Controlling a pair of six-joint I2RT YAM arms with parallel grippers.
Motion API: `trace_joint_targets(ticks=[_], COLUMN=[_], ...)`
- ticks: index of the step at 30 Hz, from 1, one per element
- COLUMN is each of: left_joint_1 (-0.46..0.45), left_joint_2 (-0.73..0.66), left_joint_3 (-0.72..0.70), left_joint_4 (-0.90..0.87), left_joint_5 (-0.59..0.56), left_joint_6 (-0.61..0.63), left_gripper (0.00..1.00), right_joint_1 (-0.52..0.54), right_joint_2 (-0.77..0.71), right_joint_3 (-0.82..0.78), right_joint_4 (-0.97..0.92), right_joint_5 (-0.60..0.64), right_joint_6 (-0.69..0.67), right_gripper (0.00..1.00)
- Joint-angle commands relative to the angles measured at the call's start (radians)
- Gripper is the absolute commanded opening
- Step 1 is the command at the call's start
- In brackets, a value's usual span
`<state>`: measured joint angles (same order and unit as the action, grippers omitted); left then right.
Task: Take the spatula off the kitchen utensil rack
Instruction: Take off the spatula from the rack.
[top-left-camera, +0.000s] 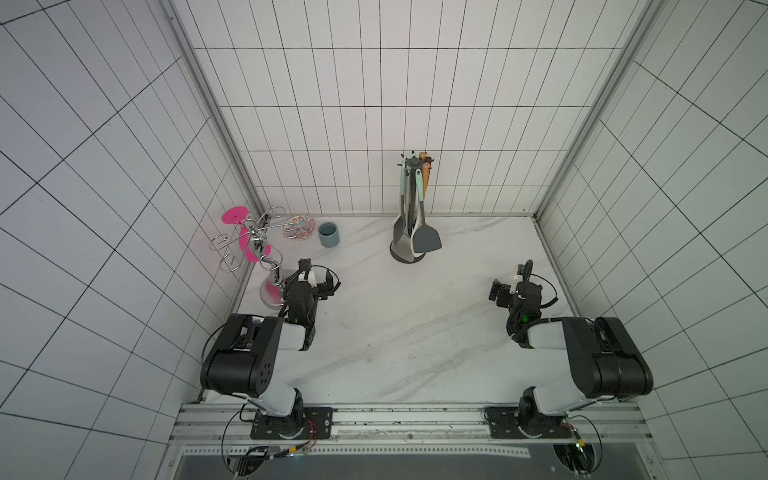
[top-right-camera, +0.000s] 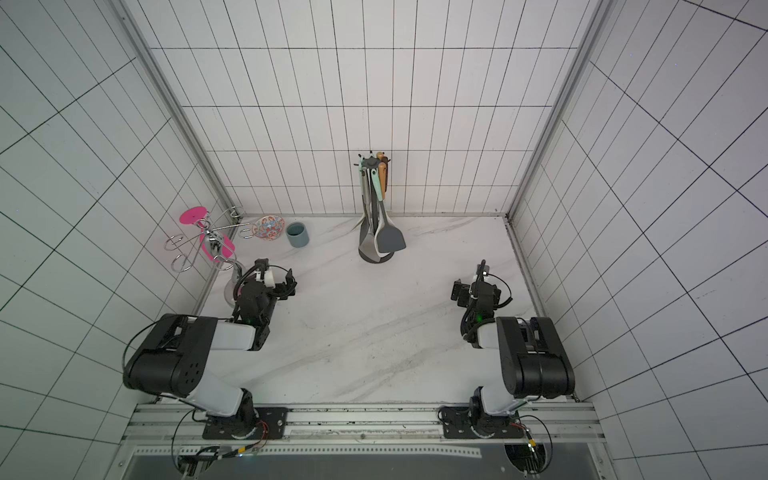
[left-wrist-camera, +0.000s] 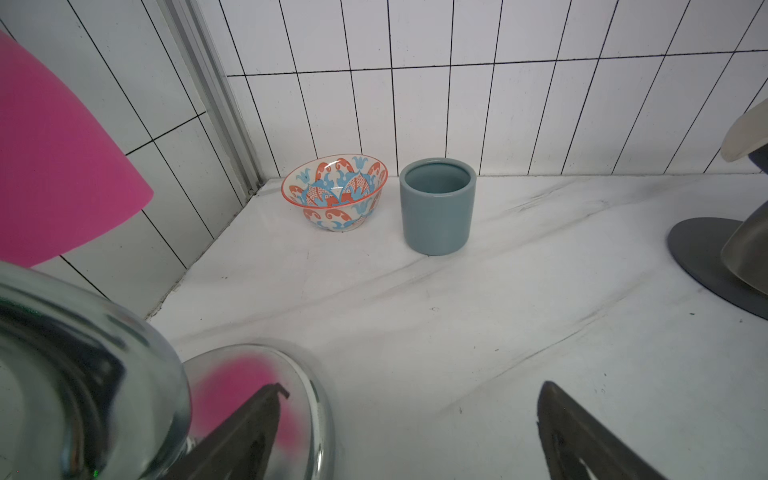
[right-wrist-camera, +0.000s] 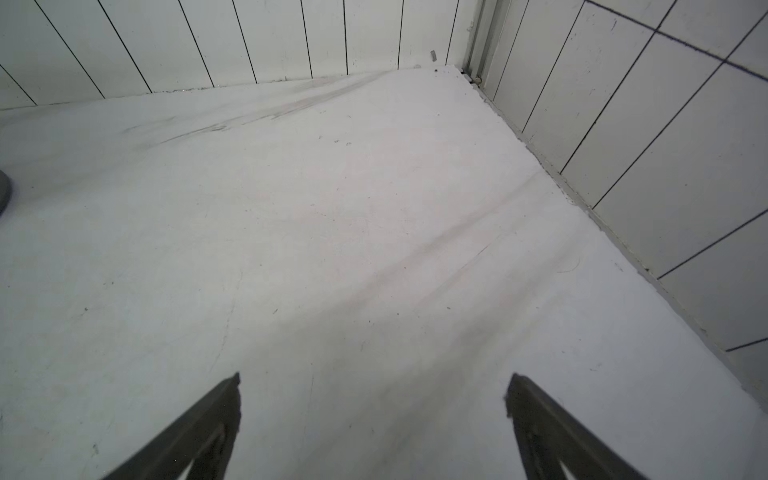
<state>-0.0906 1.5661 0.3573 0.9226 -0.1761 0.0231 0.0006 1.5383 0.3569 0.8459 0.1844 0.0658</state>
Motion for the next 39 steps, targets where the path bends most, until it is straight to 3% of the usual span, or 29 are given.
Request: trace_joint_targets(ticks=[1,33,39], left_joint_1=[-0.001,-0.004,-0.063], left_joint_2=[-0.005,-0.007,-0.049], left_joint_3=[0.016,0.012,-0.093], left_joint_4=[0.018,0.022,0.179], left_joint_5=[-0.002,-0.005,-0.047], left_joint_6=[0.004,0.007,0.067], left_gripper=[0.97,0.97,0.97], right_joint_1=[0.004,0.009,0.053], right_joint_2=[0.004,0.002,-0.061], right_joint_3=[0.051,0.047,-0.014], right_joint_4=[0.02,0.026,0.096], right_joint_5=[0.014,0.012,0.005], right_joint_6=[-0.008,-0.017,-0.074], right_gripper=[0.99,0.99,0.99])
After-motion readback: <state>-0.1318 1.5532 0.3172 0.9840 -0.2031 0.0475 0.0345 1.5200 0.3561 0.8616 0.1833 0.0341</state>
